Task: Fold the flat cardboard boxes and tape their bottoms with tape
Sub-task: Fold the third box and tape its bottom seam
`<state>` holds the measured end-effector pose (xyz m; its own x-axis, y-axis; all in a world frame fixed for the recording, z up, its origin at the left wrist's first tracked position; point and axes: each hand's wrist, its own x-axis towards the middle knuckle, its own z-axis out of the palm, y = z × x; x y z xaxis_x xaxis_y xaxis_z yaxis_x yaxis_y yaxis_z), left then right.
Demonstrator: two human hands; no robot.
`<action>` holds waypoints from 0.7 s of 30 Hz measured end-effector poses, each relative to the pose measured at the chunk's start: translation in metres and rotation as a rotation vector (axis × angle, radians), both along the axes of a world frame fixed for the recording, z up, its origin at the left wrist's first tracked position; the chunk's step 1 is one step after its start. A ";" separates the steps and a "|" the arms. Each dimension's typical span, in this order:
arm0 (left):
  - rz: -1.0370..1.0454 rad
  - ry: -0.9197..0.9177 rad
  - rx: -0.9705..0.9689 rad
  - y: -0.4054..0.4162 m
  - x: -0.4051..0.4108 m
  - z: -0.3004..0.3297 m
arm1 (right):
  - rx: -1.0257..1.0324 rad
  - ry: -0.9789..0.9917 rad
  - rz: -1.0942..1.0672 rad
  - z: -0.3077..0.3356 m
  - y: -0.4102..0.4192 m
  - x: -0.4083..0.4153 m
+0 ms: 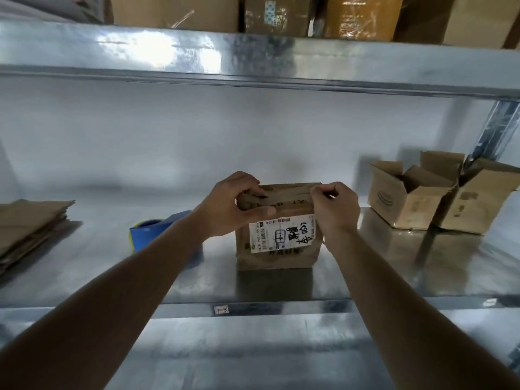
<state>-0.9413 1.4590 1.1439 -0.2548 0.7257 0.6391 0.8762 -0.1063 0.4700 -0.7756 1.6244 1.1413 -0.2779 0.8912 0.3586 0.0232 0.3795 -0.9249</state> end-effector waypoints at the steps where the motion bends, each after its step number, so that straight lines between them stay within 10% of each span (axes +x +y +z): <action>1: -0.007 -0.006 -0.014 0.003 -0.002 0.000 | -0.006 -0.011 -0.006 -0.002 0.002 -0.001; 13: 0.003 0.017 -0.268 0.042 -0.022 -0.001 | -0.095 -0.002 0.150 -0.016 0.018 -0.007; 21: -0.056 -0.007 -0.319 0.040 -0.016 0.006 | -0.508 -0.173 0.300 -0.020 0.016 0.018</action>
